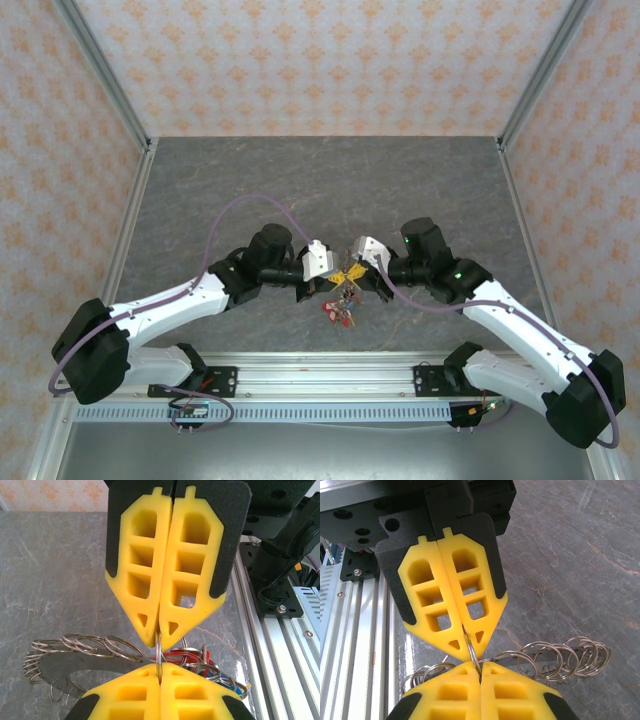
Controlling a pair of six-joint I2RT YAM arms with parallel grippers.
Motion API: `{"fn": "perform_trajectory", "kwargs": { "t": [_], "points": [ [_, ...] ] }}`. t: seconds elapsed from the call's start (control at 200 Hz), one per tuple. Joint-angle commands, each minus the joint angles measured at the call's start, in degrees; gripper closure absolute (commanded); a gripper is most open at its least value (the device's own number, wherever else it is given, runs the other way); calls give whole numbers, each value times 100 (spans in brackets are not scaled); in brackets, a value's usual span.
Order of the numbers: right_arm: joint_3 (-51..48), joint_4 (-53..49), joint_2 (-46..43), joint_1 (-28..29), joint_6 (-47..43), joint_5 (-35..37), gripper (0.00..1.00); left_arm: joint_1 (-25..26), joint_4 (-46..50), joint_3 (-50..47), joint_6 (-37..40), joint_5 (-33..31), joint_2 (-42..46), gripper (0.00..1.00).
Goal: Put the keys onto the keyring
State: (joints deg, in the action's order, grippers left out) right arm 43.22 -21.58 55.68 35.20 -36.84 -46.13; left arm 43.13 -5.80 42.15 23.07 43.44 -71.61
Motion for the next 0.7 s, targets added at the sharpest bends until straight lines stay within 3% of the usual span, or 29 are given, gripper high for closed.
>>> {"fn": "perform_trajectory", "kwargs": {
  "t": [0.0, 0.165, 0.495, 0.636, 0.696],
  "points": [
    [266, -68, 19, -21, 53, -134, 97, 33, 110, 246, 258, 2, 61, 97],
    [805, -904, 303, 73, -70, 85, 98, 80, 562, 416, 539, -199, -21, 89],
    [1465, -1535, 651, 433, -137, 528, 97, 128, 864, 611, 743, -310, -152, 88],
    [1584, -1572, 753, 529, -40, 570, 96, 149, 852, 621, 726, -277, -161, 90],
    [1588, -1529, 736, 532, 9, 562, 95, 150, 790, 594, 688, -275, -148, 99]
  ]
}}
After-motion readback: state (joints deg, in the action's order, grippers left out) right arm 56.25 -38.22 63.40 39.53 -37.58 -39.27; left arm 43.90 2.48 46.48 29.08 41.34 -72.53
